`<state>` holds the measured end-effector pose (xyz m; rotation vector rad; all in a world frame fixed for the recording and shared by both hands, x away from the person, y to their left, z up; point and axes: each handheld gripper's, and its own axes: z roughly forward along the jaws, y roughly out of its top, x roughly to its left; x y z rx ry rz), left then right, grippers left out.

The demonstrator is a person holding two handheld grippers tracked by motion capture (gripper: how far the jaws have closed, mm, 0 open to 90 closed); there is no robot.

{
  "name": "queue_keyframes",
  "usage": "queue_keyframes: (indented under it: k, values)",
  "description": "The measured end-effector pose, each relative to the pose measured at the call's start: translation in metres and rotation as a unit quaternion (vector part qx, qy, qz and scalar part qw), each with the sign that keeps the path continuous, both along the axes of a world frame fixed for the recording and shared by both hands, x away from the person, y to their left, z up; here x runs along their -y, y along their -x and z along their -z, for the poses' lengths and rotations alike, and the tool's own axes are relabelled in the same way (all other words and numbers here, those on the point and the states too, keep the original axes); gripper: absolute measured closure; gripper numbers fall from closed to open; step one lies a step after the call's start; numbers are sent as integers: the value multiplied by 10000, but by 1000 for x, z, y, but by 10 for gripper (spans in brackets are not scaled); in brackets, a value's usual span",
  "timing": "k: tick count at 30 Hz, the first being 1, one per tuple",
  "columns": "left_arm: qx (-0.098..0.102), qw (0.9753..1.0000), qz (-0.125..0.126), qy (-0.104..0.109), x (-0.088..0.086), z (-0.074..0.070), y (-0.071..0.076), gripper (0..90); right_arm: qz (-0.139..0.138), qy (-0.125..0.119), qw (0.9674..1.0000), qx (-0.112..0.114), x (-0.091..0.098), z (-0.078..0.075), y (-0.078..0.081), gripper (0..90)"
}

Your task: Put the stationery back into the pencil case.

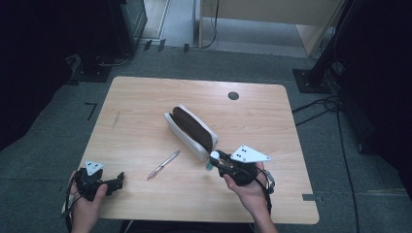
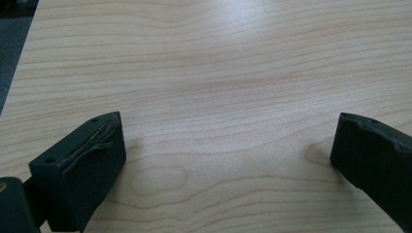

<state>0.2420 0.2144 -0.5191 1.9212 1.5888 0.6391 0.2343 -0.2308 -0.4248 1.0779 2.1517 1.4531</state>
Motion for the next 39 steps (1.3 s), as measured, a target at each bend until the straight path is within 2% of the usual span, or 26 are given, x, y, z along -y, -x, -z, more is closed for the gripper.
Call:
queue_keyframes:
  k: [14, 32, 39]
  values:
    - [1, 10000, 2, 1, 0, 0, 0, 0, 199, -64, 9997, 142, 10, -14, -5, 658]
    - [-5, 10000, 3, 1, 0, 0, 0, 0, 334, -49, 9986, 399, 1, -36, -29, 658]
    - [-3, 10000, 2, 2, 0, 0, 0, 0, 343, -31, 9985, 415, -6, -36, -38, 658]
